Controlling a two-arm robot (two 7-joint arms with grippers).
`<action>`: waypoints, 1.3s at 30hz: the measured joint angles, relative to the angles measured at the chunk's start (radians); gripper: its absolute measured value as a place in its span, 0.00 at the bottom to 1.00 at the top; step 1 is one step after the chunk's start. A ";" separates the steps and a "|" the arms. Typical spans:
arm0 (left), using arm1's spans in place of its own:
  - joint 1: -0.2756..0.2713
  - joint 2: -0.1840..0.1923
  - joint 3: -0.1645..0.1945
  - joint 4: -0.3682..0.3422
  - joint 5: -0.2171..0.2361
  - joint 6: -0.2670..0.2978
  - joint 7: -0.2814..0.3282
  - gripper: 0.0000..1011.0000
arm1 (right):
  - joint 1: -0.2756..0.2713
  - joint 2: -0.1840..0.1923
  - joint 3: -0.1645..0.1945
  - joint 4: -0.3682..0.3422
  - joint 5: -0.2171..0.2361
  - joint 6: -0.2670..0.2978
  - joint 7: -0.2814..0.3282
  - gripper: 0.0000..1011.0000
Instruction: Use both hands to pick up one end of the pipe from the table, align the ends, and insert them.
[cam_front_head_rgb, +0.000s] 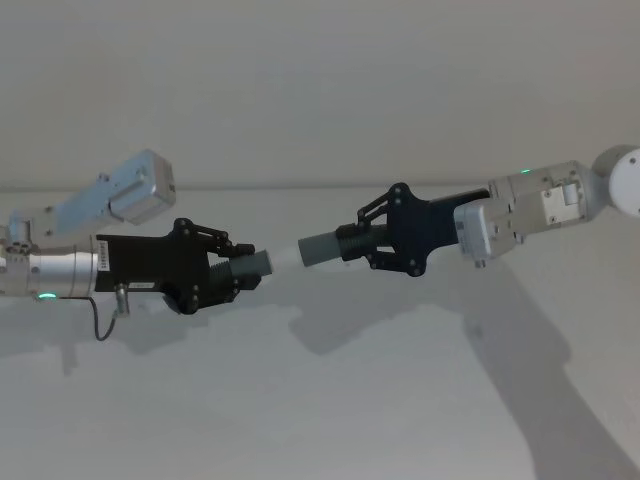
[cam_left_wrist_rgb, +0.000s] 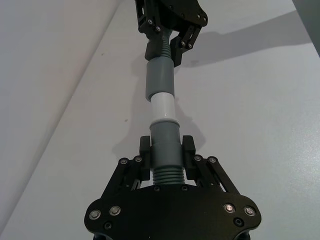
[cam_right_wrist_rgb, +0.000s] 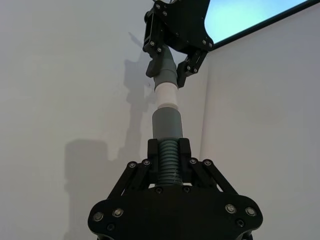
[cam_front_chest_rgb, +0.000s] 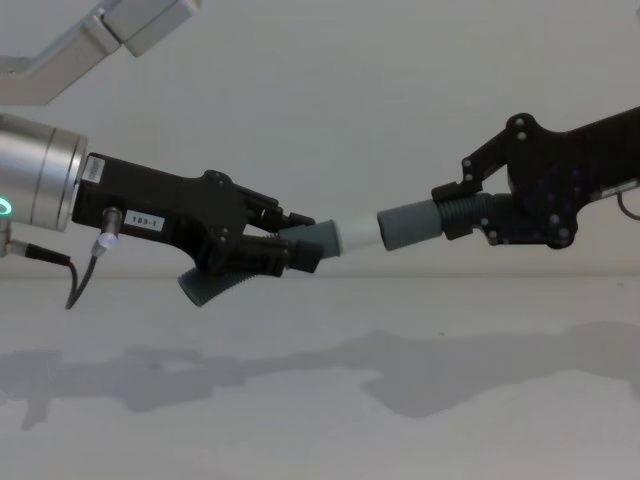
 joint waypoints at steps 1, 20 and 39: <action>0.000 0.000 0.000 0.000 0.000 0.000 0.000 0.34 | 0.001 0.000 -0.001 0.001 0.000 0.000 0.000 0.21; 0.000 0.000 0.000 0.000 0.000 0.000 0.000 0.33 | 0.005 0.007 -0.012 -0.004 0.007 0.002 -0.008 0.21; 0.000 0.000 0.000 0.000 0.000 0.000 0.000 0.33 | 0.008 0.012 -0.028 -0.014 0.013 0.011 -0.013 0.22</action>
